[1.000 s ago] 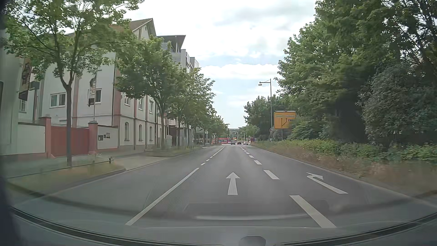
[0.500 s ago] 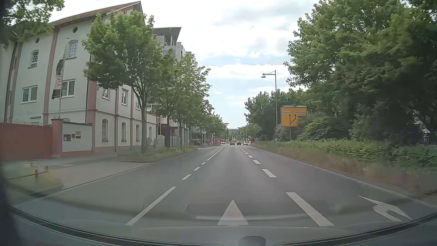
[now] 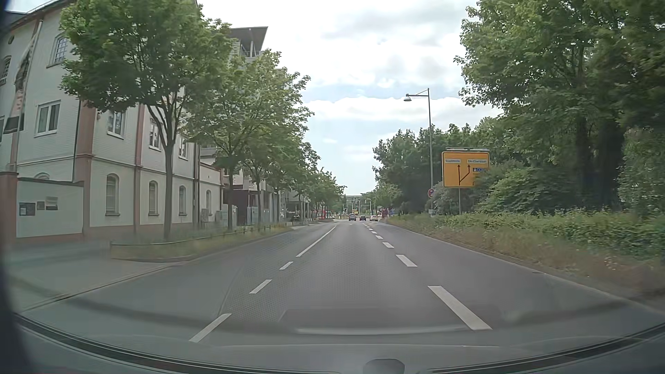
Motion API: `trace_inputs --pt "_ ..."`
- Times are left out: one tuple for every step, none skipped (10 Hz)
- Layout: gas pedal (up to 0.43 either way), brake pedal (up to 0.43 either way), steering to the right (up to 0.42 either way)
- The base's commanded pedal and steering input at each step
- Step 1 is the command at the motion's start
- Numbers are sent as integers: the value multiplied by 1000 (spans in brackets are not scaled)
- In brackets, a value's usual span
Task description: Follow the waypoints while adhering to traffic rules and regulations
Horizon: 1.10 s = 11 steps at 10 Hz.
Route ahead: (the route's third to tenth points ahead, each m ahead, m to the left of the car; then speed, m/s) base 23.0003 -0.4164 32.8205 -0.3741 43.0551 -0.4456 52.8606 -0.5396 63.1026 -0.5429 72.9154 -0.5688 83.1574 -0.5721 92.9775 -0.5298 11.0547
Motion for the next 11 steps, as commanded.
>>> trace_inputs --pt "8 30 3" --pt "8 30 3" --pt "0 30 3" --pt "0 30 3" --pt "0 30 2" --pt "0 30 2" --pt "0 30 1" --pt "0 30 1" --pt "0 30 0" --pt "0 30 0" --pt "0 30 0"
